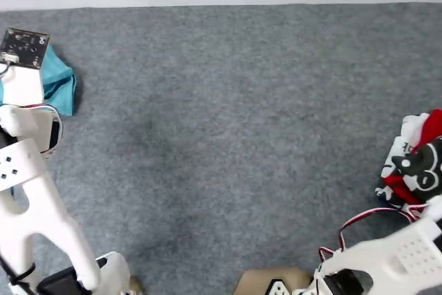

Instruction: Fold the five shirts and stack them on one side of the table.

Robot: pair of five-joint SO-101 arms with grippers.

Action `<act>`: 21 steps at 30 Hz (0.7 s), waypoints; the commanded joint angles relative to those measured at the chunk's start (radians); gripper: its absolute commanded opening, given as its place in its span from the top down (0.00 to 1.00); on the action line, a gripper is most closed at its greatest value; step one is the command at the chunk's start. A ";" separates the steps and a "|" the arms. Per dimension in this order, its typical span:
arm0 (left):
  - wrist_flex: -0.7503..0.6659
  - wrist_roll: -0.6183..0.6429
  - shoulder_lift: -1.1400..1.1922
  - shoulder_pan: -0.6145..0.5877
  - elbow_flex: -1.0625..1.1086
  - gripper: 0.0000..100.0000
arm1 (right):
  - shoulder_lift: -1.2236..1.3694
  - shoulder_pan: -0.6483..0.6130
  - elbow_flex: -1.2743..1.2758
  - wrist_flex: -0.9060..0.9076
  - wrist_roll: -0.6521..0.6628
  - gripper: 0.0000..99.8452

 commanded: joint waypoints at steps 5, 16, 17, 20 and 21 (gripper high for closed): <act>0.011 0.000 -0.032 -0.002 -0.004 0.99 | 0.027 -0.031 -0.011 -0.028 -0.012 0.83; 0.011 0.000 -0.032 -0.002 -0.002 0.99 | -0.177 -0.191 -0.009 0.002 -0.249 0.70; 0.011 0.000 -0.032 -0.002 -0.002 0.99 | -0.180 -0.217 -0.006 0.019 -0.255 0.70; 0.011 0.000 -0.032 -0.002 -0.002 0.99 | -0.174 -0.283 -0.005 0.079 -0.258 0.70; 0.011 0.000 -0.032 -0.002 -0.002 0.99 | -0.174 -0.300 -0.005 0.099 -0.258 0.70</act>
